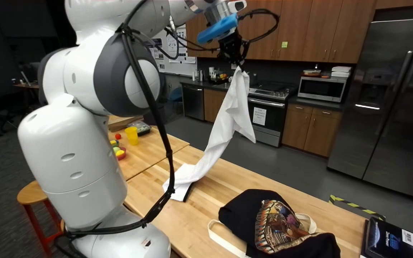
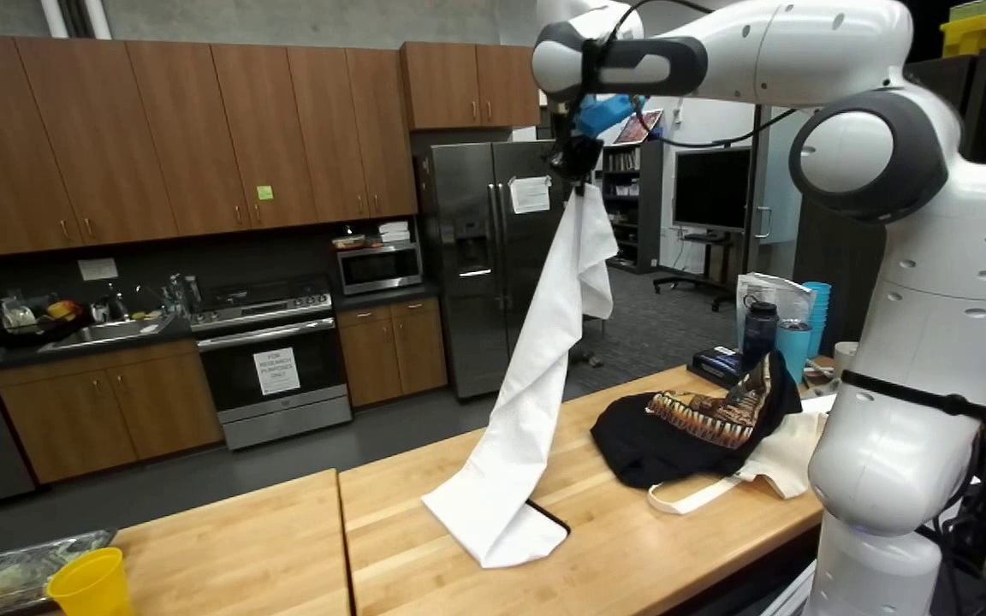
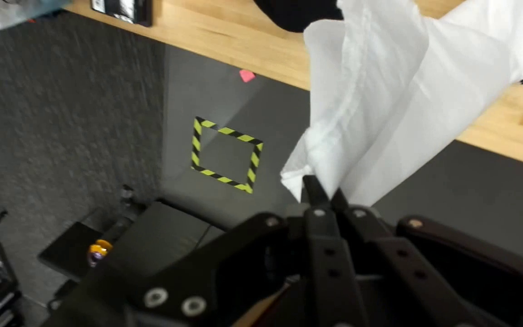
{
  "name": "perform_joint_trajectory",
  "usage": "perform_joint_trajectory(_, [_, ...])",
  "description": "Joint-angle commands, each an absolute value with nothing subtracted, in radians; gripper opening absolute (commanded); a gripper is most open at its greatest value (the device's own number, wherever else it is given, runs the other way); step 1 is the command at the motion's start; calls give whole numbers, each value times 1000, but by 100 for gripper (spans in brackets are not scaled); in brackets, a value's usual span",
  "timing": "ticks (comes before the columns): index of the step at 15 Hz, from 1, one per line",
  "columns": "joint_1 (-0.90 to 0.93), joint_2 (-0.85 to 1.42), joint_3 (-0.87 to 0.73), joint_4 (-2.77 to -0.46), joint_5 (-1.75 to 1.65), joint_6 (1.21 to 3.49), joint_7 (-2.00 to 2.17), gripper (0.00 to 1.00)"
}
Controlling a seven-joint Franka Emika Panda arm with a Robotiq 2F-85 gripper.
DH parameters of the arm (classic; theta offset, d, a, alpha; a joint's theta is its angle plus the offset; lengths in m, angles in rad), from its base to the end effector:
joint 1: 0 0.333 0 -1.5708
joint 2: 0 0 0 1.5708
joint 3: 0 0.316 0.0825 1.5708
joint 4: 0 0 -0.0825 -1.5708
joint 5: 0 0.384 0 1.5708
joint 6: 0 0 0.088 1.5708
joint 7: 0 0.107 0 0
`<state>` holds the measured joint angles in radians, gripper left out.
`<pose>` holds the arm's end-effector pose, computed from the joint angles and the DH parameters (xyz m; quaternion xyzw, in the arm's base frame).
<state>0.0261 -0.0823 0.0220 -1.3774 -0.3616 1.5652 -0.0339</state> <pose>0.5160 -0.0125 0.7657 0.9748 0.0148 0.1337 0.1780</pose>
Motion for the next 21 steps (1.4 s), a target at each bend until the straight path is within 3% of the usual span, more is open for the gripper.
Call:
perform_joint_trajectory(1, [-8,-161,5,-1352,-472,1474,43,0])
perform_joint_trajectory(21, [-64,-246,-53,-1455,-493,1474,89,0])
